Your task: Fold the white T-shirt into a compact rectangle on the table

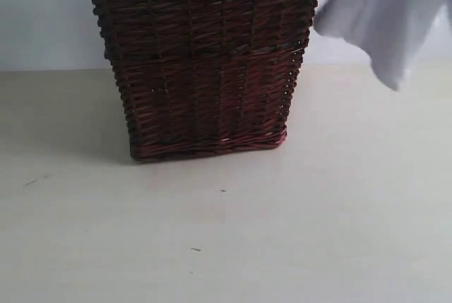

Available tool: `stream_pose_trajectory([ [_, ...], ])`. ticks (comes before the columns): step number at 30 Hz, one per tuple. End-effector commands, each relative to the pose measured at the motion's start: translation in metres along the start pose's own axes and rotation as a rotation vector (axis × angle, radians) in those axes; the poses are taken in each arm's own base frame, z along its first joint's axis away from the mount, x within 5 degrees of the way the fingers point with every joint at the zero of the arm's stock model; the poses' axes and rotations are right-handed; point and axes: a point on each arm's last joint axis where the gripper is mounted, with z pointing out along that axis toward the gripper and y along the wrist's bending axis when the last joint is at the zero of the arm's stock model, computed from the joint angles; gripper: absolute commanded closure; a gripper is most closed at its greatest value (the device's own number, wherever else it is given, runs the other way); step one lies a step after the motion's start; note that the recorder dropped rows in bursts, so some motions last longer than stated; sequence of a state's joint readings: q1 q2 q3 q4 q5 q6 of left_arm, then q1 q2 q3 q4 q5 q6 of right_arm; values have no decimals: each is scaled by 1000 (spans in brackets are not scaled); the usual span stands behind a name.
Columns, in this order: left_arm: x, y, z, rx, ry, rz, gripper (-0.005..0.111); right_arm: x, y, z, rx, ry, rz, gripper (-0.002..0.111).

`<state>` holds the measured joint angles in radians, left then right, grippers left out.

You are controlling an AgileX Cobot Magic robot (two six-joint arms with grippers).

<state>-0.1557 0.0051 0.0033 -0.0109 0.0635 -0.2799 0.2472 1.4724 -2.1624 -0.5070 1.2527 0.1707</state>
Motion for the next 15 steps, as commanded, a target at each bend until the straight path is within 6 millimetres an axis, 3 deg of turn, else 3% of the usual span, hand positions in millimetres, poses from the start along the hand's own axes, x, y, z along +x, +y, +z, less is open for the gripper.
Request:
stream_pose_trajectory([
  [1, -1, -2, -1, 26, 0, 11, 107, 33, 7, -3, -97, 92, -27, 108],
  [6, -1, -3, -1, 49, 1, 11, 107, 91, 14, -12, -208, 250, -60, 108],
  [8, -1, -3, -1, 49, 1, 11, 107, 118, 29, -18, -384, 333, -63, 108],
  [9, -1, -3, -1, 49, 1, 11, 107, 139, 46, -19, -545, 417, -51, 108],
  [10, -1, -3, -1, 49, 1, 11, 107, 148, 54, -18, -623, 457, -36, 108],
  [12, -1, -3, -1, 49, 1, 11, 107, 189, 81, -8, -849, 598, -78, 108],
  [15, -1, -3, -1, 49, 1, 11, 107, 210, 105, -9, -1130, 572, -48, 108],
])
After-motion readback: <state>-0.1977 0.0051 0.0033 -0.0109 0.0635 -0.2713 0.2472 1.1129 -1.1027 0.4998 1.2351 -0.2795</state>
